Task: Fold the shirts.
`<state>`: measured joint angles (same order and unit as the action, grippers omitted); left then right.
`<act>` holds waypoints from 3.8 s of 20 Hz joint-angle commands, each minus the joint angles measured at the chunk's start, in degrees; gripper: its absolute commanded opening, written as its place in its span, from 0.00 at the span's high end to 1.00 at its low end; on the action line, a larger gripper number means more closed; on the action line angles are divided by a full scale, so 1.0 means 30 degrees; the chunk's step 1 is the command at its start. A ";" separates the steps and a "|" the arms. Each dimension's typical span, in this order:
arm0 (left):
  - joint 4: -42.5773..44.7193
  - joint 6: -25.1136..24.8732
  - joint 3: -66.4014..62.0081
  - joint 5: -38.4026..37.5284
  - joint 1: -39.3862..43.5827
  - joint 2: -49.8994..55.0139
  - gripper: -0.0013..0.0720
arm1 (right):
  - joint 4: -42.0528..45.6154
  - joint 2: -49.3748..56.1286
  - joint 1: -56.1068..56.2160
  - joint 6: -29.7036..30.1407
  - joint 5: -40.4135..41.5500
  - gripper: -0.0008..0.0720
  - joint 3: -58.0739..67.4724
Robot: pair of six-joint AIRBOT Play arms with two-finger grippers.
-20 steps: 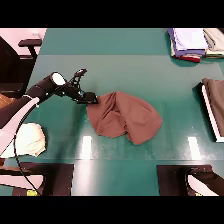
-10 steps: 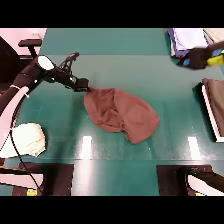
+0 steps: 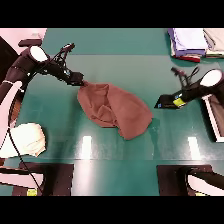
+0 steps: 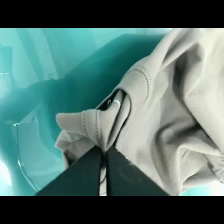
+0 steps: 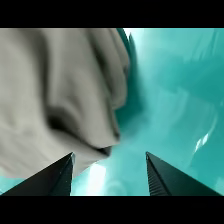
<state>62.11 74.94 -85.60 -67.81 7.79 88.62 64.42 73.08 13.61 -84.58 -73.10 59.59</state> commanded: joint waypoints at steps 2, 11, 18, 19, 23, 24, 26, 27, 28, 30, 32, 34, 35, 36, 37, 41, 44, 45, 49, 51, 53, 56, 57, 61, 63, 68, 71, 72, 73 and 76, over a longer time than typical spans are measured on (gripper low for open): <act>0.0248 0.0007 -0.0095 -0.0051 -0.0015 0.0000 0.94 | -0.2368 0.1931 0.0007 0.1530 0.1086 0.40 -0.1231; 0.0007 0.0095 -0.0095 -0.0284 -0.0007 0.0000 0.94 | -0.2645 0.2922 0.0095 0.2222 0.0423 0.77 -0.0576; -0.0648 0.0889 -0.0095 -0.0408 -0.0007 -0.0102 0.94 | -0.2412 0.2645 0.1596 0.3104 0.0678 0.97 -0.0568; -0.0466 0.0896 -0.0102 -0.0342 -0.0007 -0.0415 0.94 | -0.2361 0.2157 0.1668 0.3104 0.0925 0.97 -0.0568; 0.1333 0.1071 -0.1086 0.0648 -0.0015 -0.3796 0.94 | -0.0102 -0.1530 0.0546 0.2841 0.0882 0.97 0.0925; 0.1457 0.1056 -0.1668 0.0503 -0.0015 -0.4991 0.94 | 0.0211 -0.2674 0.0036 0.2841 0.0401 0.97 0.1989; 0.1413 0.1035 -0.2922 0.0291 -0.0007 -0.7395 0.94 | 0.0248 -0.4670 -0.0918 0.2834 -0.0146 0.97 0.4561; 0.1195 0.1035 -0.3599 0.0299 -0.0007 -0.8480 0.94 | 0.0240 -0.5552 -0.1311 0.2834 -0.0226 0.97 0.5989; 0.1071 0.1049 -0.4357 0.0306 -0.0007 -0.9602 0.94 | 0.0240 -0.6295 -0.1588 0.2827 -0.0270 0.97 0.7249; 0.0568 0.1049 -0.5712 0.0335 -0.0007 -1.1621 0.94 | 0.0270 -0.7504 -0.1931 0.2572 -0.0277 0.97 0.9537; 0.0044 0.1086 -0.6958 0.0539 -0.0007 -1.3092 0.94 | 0.0597 -0.8225 -0.2025 0.2317 -0.0277 0.97 1.1366; -0.0313 0.1100 -0.8109 0.0590 -0.0007 -1.3974 0.94 | 0.0597 -0.8531 -0.2200 0.2215 -0.0430 0.97 1.2954; -0.0393 0.1333 -0.8692 0.0474 -0.0007 -1.4243 0.94 | 0.0597 -0.8473 -0.2426 0.2025 -0.0641 0.97 1.3865; -0.0401 0.1566 -0.9245 0.0350 -0.0007 -1.4251 0.94 | 0.0590 -0.8218 -0.2718 0.1894 -0.0954 0.97 1.4819; -0.0415 0.1566 -0.9683 0.0189 -0.0007 -1.4243 0.94 | 0.0583 -0.7759 -0.3075 0.1836 -0.1362 0.97 1.5956; -0.0233 0.1566 -0.9573 -0.0903 -0.0007 -1.3522 0.94 | 0.0539 -0.4809 -0.3825 0.1122 -0.2178 0.97 2.0407; 0.0226 0.1581 -0.8204 -0.3249 -0.0007 -1.1752 0.94 | 0.0517 -0.2353 -0.3381 0.0321 -0.2193 0.97 2.0691; 0.0291 0.1581 -0.7417 -0.3985 -0.0007 -1.1038 0.94 | 0.0546 -0.1545 -0.2900 0.0328 -0.2215 0.97 1.9773; 0.0284 0.1530 -0.2433 -0.4699 -0.0007 -0.7839 0.94 | 0.0590 0.2637 -0.1049 0.0357 -0.3155 0.97 1.6218; 0.0291 0.1501 0.0080 -0.4204 -0.0007 -0.6164 0.94 | 0.0590 0.4932 -0.0430 0.0554 -0.2594 0.97 1.5336; 0.0430 0.0998 0.2076 -0.2433 -0.0015 -0.4561 0.94 | 0.0539 0.7082 -0.0058 0.0576 -0.1712 0.97 1.5263; 0.2069 0.0393 0.2936 0.1348 -0.0022 -0.2288 0.94 | 0.0291 0.9071 0.0080 0.0568 0.0087 0.97 1.5271; 0.2703 0.0605 0.2936 0.2703 -0.0131 -0.1858 0.90 | -0.0022 0.9377 0.0073 0.0568 0.0561 0.97 1.5263; 0.2667 0.2521 0.2310 0.4699 -0.1785 -0.1588 0.18 | -0.2871 0.9428 -0.1107 0.0627 0.1137 0.48 1.5351; 0.2353 0.2535 0.1406 0.2222 -0.3330 -0.1632 0.18 | -0.5129 0.8990 -0.2295 0.1872 -0.0838 0.48 1.5628; 0.1676 0.1647 0.3016 -0.1843 -0.5952 -0.1668 0.18 | -0.6288 0.5457 -0.4197 0.3395 -0.3519 0.48 1.0783; 0.0976 0.1144 0.5887 -0.0772 -0.5967 -0.1661 0.18 | -0.7402 0.2936 -0.4554 0.4014 -0.2958 0.48 0.6411; 0.0401 0.0780 0.6812 -0.0080 -0.5967 -0.1661 0.18 | -0.7665 0.2186 -0.4561 0.4051 -0.2630 0.48 0.5136; -0.0233 0.0430 0.7708 0.0692 -0.5967 -0.1661 0.18 | -0.7628 0.1574 -0.4546 0.4080 -0.2353 0.48 0.4204; -0.2397 -0.1107 0.9435 0.2244 -0.5923 -0.1661 0.18 | -0.7635 0.0168 -0.4204 0.4080 -0.1705 0.48 0.2346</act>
<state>60.80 75.68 -62.41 -65.30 -9.76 83.61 42.68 77.97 0.73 -72.99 -79.96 73.12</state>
